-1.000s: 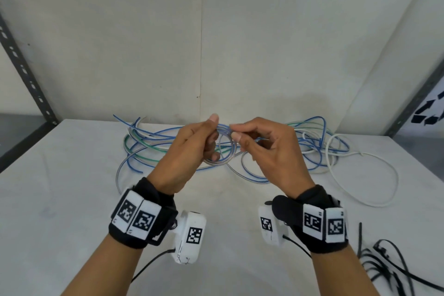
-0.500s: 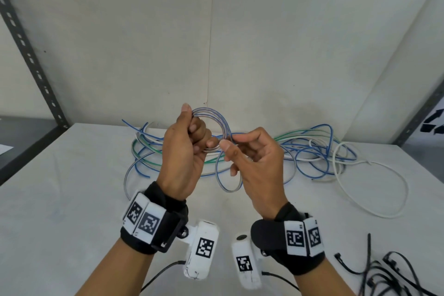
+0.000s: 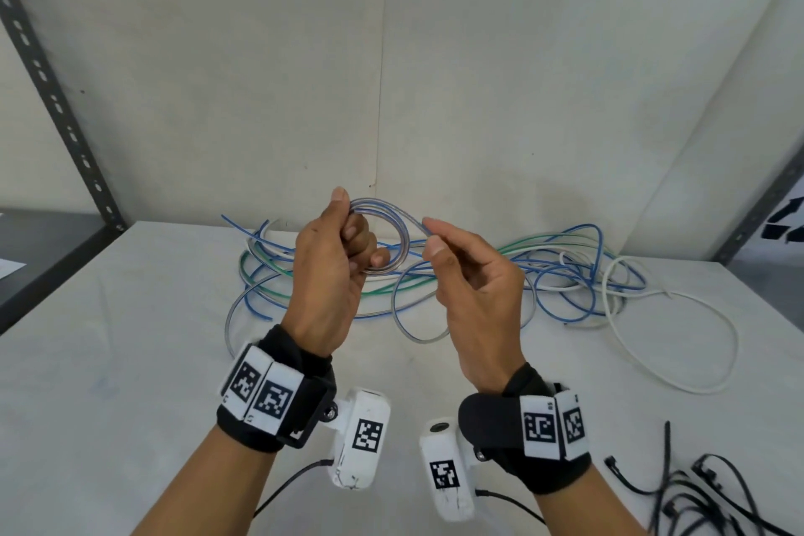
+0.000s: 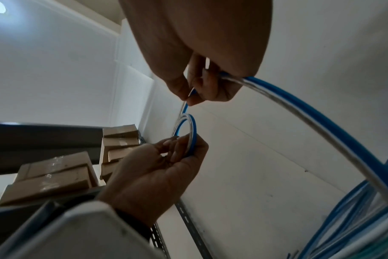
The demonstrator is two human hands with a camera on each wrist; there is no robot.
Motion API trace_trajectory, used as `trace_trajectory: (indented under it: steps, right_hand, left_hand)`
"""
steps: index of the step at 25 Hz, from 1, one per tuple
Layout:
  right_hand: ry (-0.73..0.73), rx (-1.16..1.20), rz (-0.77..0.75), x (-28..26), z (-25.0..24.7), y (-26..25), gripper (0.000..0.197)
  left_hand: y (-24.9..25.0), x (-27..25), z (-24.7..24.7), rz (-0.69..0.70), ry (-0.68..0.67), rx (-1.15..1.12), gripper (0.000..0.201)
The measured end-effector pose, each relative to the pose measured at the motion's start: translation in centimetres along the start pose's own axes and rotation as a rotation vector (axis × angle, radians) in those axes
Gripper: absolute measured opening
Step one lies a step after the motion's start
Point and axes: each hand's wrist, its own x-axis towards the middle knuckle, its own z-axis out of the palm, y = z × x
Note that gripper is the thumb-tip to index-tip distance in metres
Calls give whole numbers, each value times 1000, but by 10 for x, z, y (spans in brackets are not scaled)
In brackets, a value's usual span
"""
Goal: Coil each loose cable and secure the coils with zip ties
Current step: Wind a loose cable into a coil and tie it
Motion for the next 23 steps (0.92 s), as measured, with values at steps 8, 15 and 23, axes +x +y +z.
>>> trace_trajectory:
  steps: [8,15,23]
  right_hand:
    - [-74,-25,-40,2,-1,-4,7]
    - [-234,-277,-84,19,-33,-17,13]
    - [-364,-455,-148,19,-37,-22,2]
  left_hand:
    - [-9,-5,6,-87,-64,-108,47]
    - [9,-4,-5,-219,-354,548,49]
    - [8,-9,-5,-263,-348,745,46]
